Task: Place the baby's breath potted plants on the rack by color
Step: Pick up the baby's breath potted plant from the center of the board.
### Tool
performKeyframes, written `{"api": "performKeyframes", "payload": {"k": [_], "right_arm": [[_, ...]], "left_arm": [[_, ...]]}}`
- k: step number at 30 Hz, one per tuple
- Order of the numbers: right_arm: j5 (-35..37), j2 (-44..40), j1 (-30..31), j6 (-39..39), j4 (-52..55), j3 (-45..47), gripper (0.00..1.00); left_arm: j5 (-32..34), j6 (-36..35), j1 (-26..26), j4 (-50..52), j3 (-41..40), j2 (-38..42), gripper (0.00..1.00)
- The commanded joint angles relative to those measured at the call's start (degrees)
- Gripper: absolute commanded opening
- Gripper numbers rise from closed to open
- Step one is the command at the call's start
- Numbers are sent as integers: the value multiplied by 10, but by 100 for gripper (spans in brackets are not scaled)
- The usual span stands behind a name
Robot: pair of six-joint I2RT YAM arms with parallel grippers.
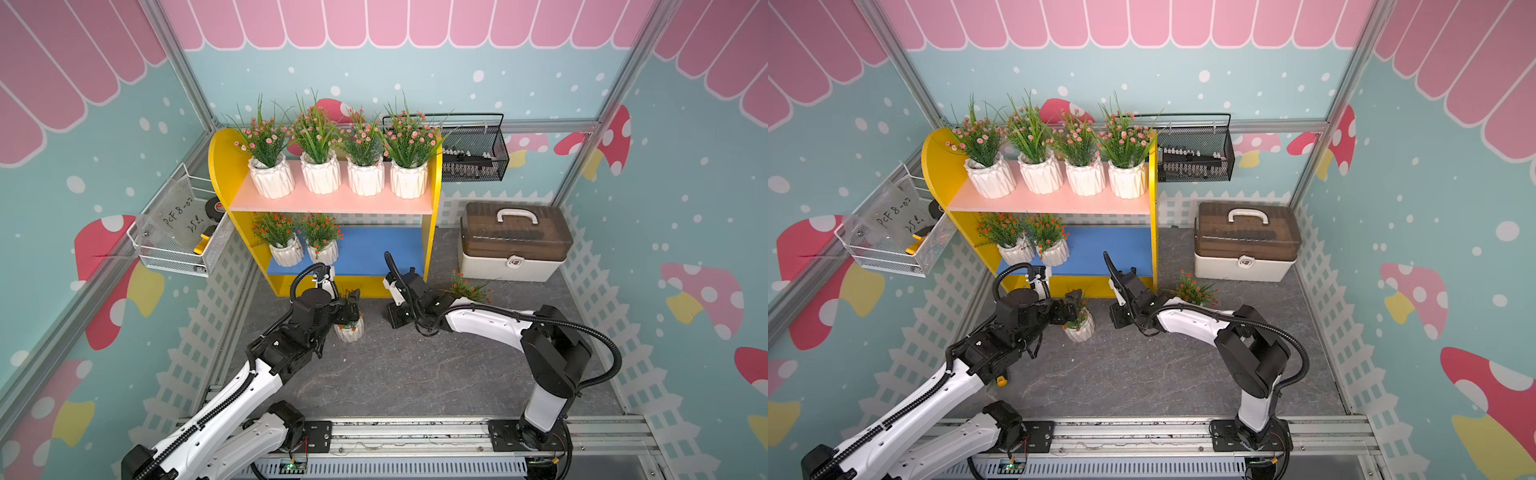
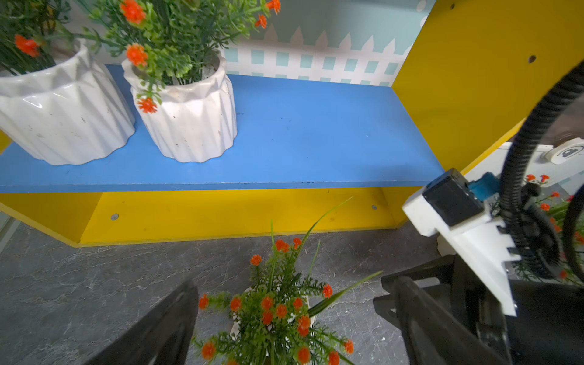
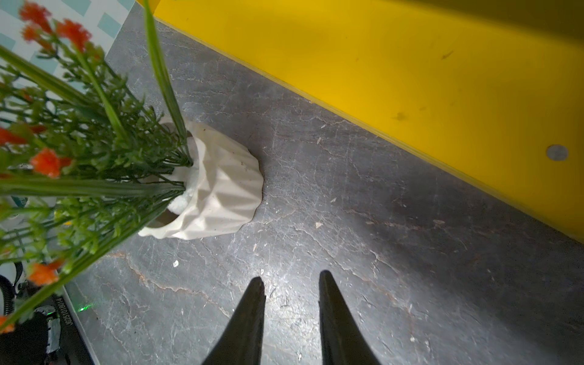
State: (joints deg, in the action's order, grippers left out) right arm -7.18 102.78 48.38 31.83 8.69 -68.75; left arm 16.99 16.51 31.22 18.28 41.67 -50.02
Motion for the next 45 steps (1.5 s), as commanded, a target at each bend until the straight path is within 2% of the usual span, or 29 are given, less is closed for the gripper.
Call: {"api": "performKeyframes", "payload": {"k": [1,16,37,45], "right_arm": [[-4,24,11,4,-3,-32,29],[-3,105,40,-6,32,-133,29],[7,156,52,-5,53,-195,28],[69,199,64,15,123,-258,23]], "left_arm": [[10,4,2,12,-6,11,95],[9,-3,2,29,-9,26,95],[10,4,3,30,-19,40,95],[10,8,3,31,-22,50,95]]}}
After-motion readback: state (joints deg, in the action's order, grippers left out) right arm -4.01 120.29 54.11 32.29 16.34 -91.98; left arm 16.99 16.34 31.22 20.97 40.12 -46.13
